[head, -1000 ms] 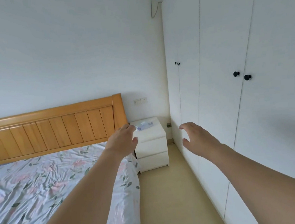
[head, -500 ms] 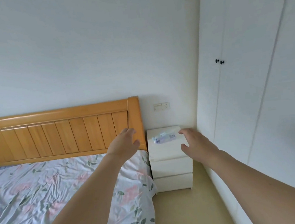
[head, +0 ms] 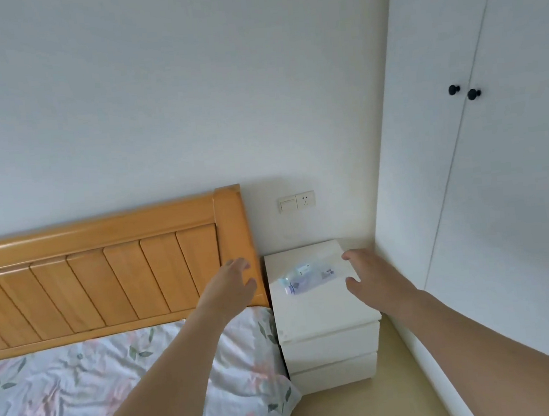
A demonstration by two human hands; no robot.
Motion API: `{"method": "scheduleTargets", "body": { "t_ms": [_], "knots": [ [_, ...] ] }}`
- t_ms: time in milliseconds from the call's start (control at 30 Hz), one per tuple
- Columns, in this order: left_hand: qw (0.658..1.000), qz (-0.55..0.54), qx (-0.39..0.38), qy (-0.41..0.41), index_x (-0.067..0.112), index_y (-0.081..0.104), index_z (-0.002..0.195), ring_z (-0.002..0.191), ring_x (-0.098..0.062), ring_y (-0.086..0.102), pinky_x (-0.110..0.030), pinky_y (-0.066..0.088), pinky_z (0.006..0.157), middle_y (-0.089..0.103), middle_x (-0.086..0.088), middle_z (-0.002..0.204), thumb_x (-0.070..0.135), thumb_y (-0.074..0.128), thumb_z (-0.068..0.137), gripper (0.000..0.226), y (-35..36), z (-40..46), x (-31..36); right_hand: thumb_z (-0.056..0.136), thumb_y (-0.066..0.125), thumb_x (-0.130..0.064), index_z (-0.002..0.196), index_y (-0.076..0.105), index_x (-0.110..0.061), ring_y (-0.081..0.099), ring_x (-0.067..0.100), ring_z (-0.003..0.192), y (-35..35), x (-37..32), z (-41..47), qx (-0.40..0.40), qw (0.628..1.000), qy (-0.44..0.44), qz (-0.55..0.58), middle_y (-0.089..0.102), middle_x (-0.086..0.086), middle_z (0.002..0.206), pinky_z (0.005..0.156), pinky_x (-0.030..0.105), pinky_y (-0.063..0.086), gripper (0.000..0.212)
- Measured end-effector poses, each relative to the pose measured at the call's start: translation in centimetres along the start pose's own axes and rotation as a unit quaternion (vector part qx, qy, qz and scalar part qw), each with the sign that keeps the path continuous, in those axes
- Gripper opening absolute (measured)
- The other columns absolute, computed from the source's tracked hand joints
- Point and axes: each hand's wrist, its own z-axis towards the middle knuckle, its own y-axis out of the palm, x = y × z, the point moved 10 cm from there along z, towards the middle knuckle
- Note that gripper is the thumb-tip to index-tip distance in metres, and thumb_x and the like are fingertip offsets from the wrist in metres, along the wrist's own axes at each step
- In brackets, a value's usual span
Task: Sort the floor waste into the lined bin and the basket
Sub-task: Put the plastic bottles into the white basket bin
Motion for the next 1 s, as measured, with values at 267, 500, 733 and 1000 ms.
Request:
{"method": "scheduleTargets", "body": {
  "t_ms": [267, 500, 733, 1000],
  "knots": [
    [0.997, 0.015, -0.067, -0.047, 0.016, 0.047, 0.137, 0.115, -0.015, 0.054, -0.024, 0.042, 0.091, 0.051, 0.0, 0.136, 0.027, 0.049, 0.097, 0.042, 8.4, 17.7, -3.6, 0.096, 0.046, -0.02, 0.141, 0.036, -0.016, 0.043, 0.015, 0.126, 3.4, 9.4, 17.4, -0.042, 0.999, 0.024, 0.006, 0.036, -0.004, 0.147, 0.1, 0.025, 0.036, 0.046],
    [0.981, -0.017, -0.14, -0.136, 0.016, 0.048, 0.134, 0.101, -0.015, 0.054, -0.024, 0.043, 0.079, 0.052, 0.0, 0.129, 0.027, 0.05, 0.096, 0.04, 15.3, 28.9, -9.3, 0.093, 0.048, -0.017, 0.139, 0.039, -0.017, 0.046, 0.017, 0.122, 9.4, 12.4, 30.9, -0.117, 0.993, 0.011, -0.002, 0.041, -0.002, 0.143, 0.099, 0.027, 0.039, 0.047],
    [0.953, -0.062, -0.217, -0.201, 0.013, 0.053, 0.113, 0.077, -0.013, 0.048, -0.022, 0.04, 0.063, 0.056, -0.004, 0.099, 0.024, 0.051, 0.092, 0.023, 28.7, 39.5, -17.3, 0.093, 0.044, -0.014, 0.138, 0.04, -0.016, 0.046, 0.02, 0.121, 19.8, 14.1, 42.7, -0.189, 0.98, -0.03, -0.049, 0.047, 0.001, 0.135, 0.101, 0.028, 0.038, 0.045],
    [0.919, -0.098, -0.29, -0.247, 0.021, 0.037, 0.141, 0.101, -0.015, 0.055, -0.024, 0.047, 0.082, 0.05, -0.001, 0.129, 0.028, 0.049, 0.094, 0.049, 43.5, 44.4, -23.8, 0.087, 0.041, -0.01, 0.121, 0.049, -0.014, 0.05, 0.023, 0.1, 33.5, 16.1, 49.1, -0.248, 0.957, -0.094, -0.118, 0.052, 0.003, 0.116, 0.079, 0.03, 0.037, 0.035]
  ]
}}
